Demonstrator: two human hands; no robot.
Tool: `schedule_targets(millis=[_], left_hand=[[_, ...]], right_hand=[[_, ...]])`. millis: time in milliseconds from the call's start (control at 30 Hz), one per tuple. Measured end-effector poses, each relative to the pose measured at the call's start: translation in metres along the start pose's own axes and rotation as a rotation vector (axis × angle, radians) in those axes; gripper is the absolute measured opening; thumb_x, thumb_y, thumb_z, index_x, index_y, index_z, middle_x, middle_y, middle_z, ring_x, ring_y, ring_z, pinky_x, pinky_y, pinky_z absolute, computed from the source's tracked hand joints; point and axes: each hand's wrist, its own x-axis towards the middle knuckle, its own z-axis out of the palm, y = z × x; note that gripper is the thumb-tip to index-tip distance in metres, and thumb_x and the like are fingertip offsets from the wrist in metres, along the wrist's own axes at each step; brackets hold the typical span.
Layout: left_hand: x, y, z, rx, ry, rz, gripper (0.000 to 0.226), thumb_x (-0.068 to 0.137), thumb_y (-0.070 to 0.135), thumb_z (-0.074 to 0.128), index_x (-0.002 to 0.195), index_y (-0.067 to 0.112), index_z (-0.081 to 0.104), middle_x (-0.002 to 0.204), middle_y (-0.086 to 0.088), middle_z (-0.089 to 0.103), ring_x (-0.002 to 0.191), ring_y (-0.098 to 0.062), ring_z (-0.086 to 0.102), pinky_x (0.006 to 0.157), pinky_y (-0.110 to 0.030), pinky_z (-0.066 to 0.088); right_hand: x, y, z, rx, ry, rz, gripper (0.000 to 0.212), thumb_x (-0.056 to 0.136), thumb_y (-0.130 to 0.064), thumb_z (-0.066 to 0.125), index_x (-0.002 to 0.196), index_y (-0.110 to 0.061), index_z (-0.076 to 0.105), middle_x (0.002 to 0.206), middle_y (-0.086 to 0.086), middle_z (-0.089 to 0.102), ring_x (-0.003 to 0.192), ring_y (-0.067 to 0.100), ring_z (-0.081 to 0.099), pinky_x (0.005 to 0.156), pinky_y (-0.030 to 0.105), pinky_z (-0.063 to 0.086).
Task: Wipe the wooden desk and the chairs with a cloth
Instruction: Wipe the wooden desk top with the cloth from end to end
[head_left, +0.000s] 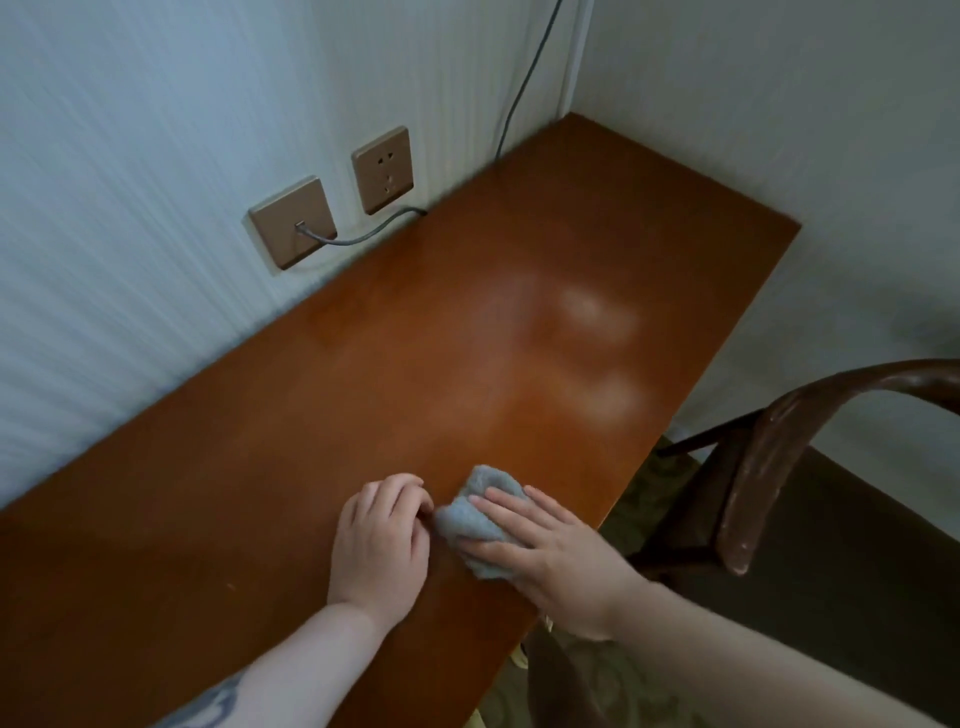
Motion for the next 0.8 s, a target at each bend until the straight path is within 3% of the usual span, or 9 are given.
schedule_targets(millis=[67,167,233,300,367,433,600,667,800], left_hand=[[0.007,-0.013,-0.002,0.012,-0.002,0.05,0.025,0.076,0.003,0.071,0.09,0.022,0.065,0.109,0.005,0.062,0.102,-0.018,0.057,0.09,-0.035,0.045],[0.021,-0.02,-0.001,0.026,0.055,-0.052,0.025,0.08,0.005,0.067,0.101,0.019,0.067,0.118,0.0,0.061,0.111,-0.024,0.055,0.096,-0.041,0.041],[0.029,-0.019,0.001,0.022,0.105,-0.259,0.03,0.085,0.01,0.063,0.113,0.017,0.064,0.129,-0.004,0.057,0.122,-0.028,0.048,0.102,-0.047,0.035],[0.033,-0.02,0.004,0.014,0.142,-0.47,0.036,0.09,0.016,0.058,0.126,0.015,0.057,0.14,-0.007,0.049,0.132,-0.029,0.038,0.107,-0.051,0.028],[0.034,-0.02,0.006,0.024,0.153,-0.544,0.043,0.092,0.019,0.055,0.134,0.013,0.051,0.146,-0.009,0.043,0.137,-0.029,0.032,0.11,-0.053,0.024],[0.034,-0.021,0.007,0.037,0.159,-0.547,0.046,0.092,0.018,0.055,0.137,0.011,0.049,0.148,-0.009,0.042,0.139,-0.029,0.03,0.112,-0.053,0.022],[0.038,-0.022,0.011,0.098,0.108,-0.532,0.047,0.092,0.018,0.053,0.139,0.012,0.048,0.149,-0.008,0.042,0.14,-0.027,0.03,0.115,-0.057,0.017],[0.039,-0.023,0.011,0.113,0.077,-0.544,0.048,0.093,0.02,0.05,0.14,0.013,0.047,0.149,-0.008,0.041,0.141,-0.026,0.029,0.114,-0.058,0.017],[0.04,-0.022,0.008,0.086,0.068,-0.587,0.048,0.093,0.022,0.05,0.141,0.018,0.047,0.15,-0.003,0.04,0.143,-0.022,0.027,0.114,-0.061,0.01]], right_hand=[[-0.011,0.049,-0.014,-0.08,-0.081,-0.046,0.053,0.1,-0.04,0.025,0.15,-0.049,0.01,0.162,-0.01,-0.001,0.148,0.009,-0.012,0.121,0.043,-0.005],[0.015,0.08,-0.033,-0.043,0.073,0.389,0.049,0.103,-0.042,0.019,0.151,-0.045,0.011,0.163,-0.006,-0.001,0.147,0.01,-0.012,0.121,0.042,0.001],[0.051,0.057,-0.032,0.023,0.243,0.71,0.049,0.105,-0.04,0.019,0.153,-0.041,0.01,0.163,-0.002,-0.001,0.148,0.014,-0.011,0.122,0.042,-0.002],[0.079,0.017,-0.02,0.083,0.364,0.847,0.05,0.104,-0.036,0.024,0.153,-0.037,0.013,0.163,0.001,-0.001,0.149,0.018,-0.011,0.121,0.043,-0.004],[0.079,-0.02,-0.002,0.084,0.387,0.723,0.05,0.102,-0.035,0.031,0.152,-0.037,0.022,0.163,0.002,0.009,0.149,0.02,-0.004,0.121,0.042,-0.004],[0.051,-0.032,0.007,0.031,0.297,0.406,0.051,0.099,-0.036,0.037,0.149,-0.04,0.029,0.161,-0.001,0.02,0.149,0.017,0.006,0.118,0.04,0.001],[0.008,0.046,-0.018,-0.123,-0.135,-0.187,0.052,0.102,-0.042,0.032,0.151,-0.047,0.015,0.162,-0.012,-0.004,0.148,0.008,-0.013,0.116,0.036,-0.013],[0.034,0.066,-0.032,-0.096,-0.163,-0.119,0.051,0.102,-0.045,0.022,0.151,-0.048,0.011,0.161,-0.013,-0.009,0.146,0.007,-0.018,0.116,0.035,-0.017],[0.113,0.02,-0.021,0.042,0.272,0.529,0.05,0.101,-0.042,0.018,0.15,-0.039,0.028,0.162,-0.002,0.014,0.15,0.016,0.002,0.121,0.041,-0.002]])
